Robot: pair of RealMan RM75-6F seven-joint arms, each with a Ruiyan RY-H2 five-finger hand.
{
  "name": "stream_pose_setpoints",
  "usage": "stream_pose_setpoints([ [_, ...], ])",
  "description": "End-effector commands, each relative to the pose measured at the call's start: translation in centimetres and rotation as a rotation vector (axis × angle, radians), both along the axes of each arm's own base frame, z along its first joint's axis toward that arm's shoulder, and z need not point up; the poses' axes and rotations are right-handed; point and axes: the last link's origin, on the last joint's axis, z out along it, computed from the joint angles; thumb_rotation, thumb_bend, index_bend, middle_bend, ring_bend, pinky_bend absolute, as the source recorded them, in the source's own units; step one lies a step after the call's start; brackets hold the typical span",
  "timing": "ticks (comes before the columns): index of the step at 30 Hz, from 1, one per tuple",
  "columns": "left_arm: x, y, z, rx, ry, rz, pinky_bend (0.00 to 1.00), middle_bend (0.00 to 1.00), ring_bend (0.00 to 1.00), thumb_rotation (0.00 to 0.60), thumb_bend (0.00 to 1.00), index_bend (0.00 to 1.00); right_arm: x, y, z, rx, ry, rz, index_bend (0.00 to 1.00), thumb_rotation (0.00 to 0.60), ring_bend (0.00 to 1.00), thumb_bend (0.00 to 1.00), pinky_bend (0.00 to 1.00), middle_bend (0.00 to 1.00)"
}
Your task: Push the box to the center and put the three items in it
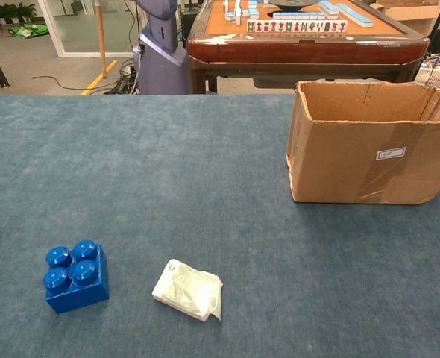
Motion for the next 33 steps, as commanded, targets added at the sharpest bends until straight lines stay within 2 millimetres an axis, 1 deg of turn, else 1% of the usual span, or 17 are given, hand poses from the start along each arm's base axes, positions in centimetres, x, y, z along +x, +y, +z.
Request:
stream_pose_setpoints([
  [1,-0.1,0.0,0.1,0.006,-0.005,0.003,0.52,0.07,0.18,0.600,0.22,0.14,-0.1,-0.1,0.0,0.003,0.002,-0.004,0.23,0.600,0.19,0.22,0.33,0.24],
  [9,-0.2,-0.1,0.1,0.003,-0.005,0.009,0.52,0.07,0.18,0.600,0.22,0.15,-0.3,-0.2,0.4,-0.031,0.004,-0.033,0.25,0.600,0.19,0.22,0.33,0.25],
  [14,-0.3,0.0,0.0,-0.008,-0.001,0.014,0.52,0.07,0.18,0.600,0.22,0.15,-0.7,-0.2,1.1,-0.080,0.004,-0.109,0.25,0.600,0.19,0.22,0.33,0.25],
  [17,-0.4,0.0,0.0,-0.010,-0.001,0.017,0.52,0.07,0.18,0.600,0.22,0.15,-0.9,-0.5,1.5,-0.105,0.001,-0.144,0.25,0.600,0.17,0.22,0.28,0.24],
  [19,-0.4,0.0,0.1,-0.010,-0.005,0.019,0.52,0.07,0.18,0.600,0.22,0.15,-1.3,-0.7,1.7,-0.111,0.002,-0.167,0.25,0.600,0.14,0.19,0.23,0.22],
  [22,-0.5,0.0,0.1,-0.012,-0.005,0.022,0.52,0.07,0.18,0.600,0.22,0.15,-1.8,-1.3,1.7,-0.120,-0.014,-0.201,0.24,0.600,0.08,0.12,0.16,0.15],
  [24,-0.5,0.0,0.1,-0.012,-0.004,0.024,0.52,0.07,0.18,0.600,0.22,0.15,-2.2,-1.8,1.7,-0.127,-0.038,-0.219,0.23,0.600,0.05,0.09,0.13,0.12],
  [26,-0.5,-0.1,0.1,-0.012,-0.003,0.027,0.52,0.07,0.18,0.600,0.22,0.15,-2.7,-2.4,1.5,-0.130,-0.070,-0.239,0.19,0.600,0.02,0.06,0.10,0.08],
  [33,-0.7,0.0,0.0,-0.016,0.000,0.035,0.52,0.07,0.18,0.600,0.22,0.15,-4.5,-4.9,1.0,-0.083,-0.128,-0.321,0.11,0.600,0.00,0.03,0.09,0.03],
])
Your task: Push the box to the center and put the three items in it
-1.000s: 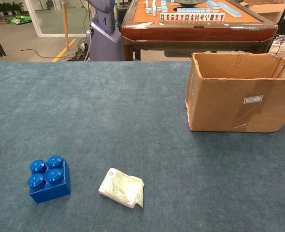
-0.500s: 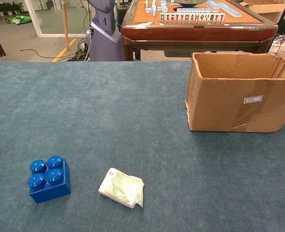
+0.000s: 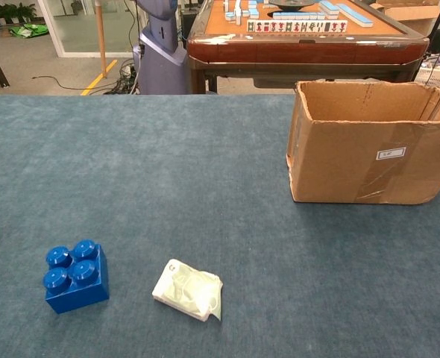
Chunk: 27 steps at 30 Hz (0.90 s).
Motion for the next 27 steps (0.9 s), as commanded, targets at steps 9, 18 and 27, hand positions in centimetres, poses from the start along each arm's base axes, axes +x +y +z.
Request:
stream_pose_setpoints([
  [9,-0.1,0.0,0.0,-0.001,-0.001,0.005,0.52,0.07,0.18,0.600,0.22,0.15,-0.6,-4.1,-1.1,0.009,-0.093,-0.040,0.10,0.600,0.00,0.01,0.09,0.01],
  [18,-0.1,-0.1,0.1,-0.003,-0.004,0.007,0.52,0.07,0.18,0.600,0.22,0.15,0.4,-5.8,-2.1,0.086,-0.158,-0.040,0.10,0.600,0.00,0.01,0.09,0.06],
  [27,-0.2,-0.1,0.1,-0.005,-0.003,0.009,0.52,0.07,0.18,0.600,0.22,0.15,0.6,-6.6,-2.8,0.117,-0.182,-0.059,0.10,0.600,0.00,0.01,0.09,0.13],
])
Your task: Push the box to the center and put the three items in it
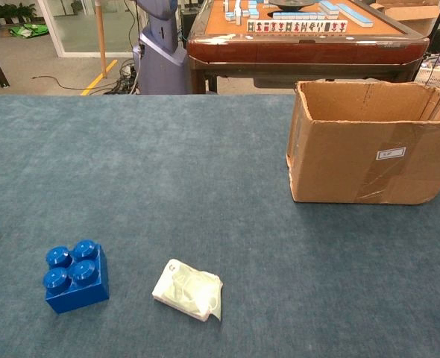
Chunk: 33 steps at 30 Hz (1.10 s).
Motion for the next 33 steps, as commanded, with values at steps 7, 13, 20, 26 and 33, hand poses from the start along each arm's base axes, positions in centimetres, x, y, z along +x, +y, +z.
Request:
stream_pose_setpoints([
  [7,0.0,0.0,0.0,-0.001,0.001,0.001,0.52,0.07,0.18,0.600,0.22,0.15,-0.5,-0.5,-1.2,0.055,-0.015,-0.056,0.10,0.600,0.00,0.01,0.09,0.12],
  [13,0.1,0.0,0.0,-0.002,-0.001,0.000,0.52,0.07,0.18,0.600,0.22,0.15,-0.7,-1.1,-2.4,0.087,-0.014,-0.077,0.10,0.600,0.00,0.01,0.09,0.12],
  [20,0.1,-0.1,0.1,-0.001,-0.002,0.000,0.52,0.07,0.18,0.600,0.22,0.15,0.0,-2.2,-4.3,0.125,-0.025,-0.065,0.10,0.600,0.00,0.01,0.09,0.12],
  [26,0.0,-0.1,0.2,0.003,-0.003,0.003,0.52,0.07,0.18,0.600,0.22,0.15,1.1,-3.2,-5.9,0.160,-0.034,-0.036,0.10,0.600,0.00,0.01,0.09,0.12],
  [33,0.0,-0.1,0.3,0.008,-0.005,0.006,0.52,0.07,0.18,0.600,0.22,0.15,2.5,-3.7,-8.1,0.215,-0.041,-0.002,0.10,0.600,0.00,0.01,0.09,0.12],
])
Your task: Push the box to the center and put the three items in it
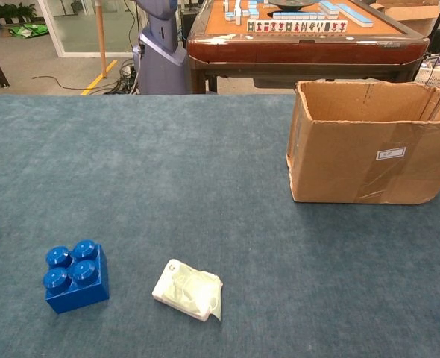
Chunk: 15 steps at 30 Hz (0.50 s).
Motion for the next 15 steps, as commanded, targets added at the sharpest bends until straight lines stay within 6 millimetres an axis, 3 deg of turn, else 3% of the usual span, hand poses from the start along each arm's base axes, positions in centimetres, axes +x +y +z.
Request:
stream_pose_setpoints([
  [1,0.0,0.0,0.1,0.002,-0.001,0.000,0.52,0.07,0.18,0.600,0.22,0.15,0.5,-0.1,-0.8,0.021,-0.003,0.009,0.10,0.600,0.00,0.01,0.09,0.12],
  [15,0.2,-0.2,1.0,0.031,-0.005,0.000,0.52,0.07,0.18,0.600,0.22,0.15,4.2,-0.9,-4.0,0.087,-0.037,0.092,0.10,0.600,0.00,0.01,0.09,0.12],
])
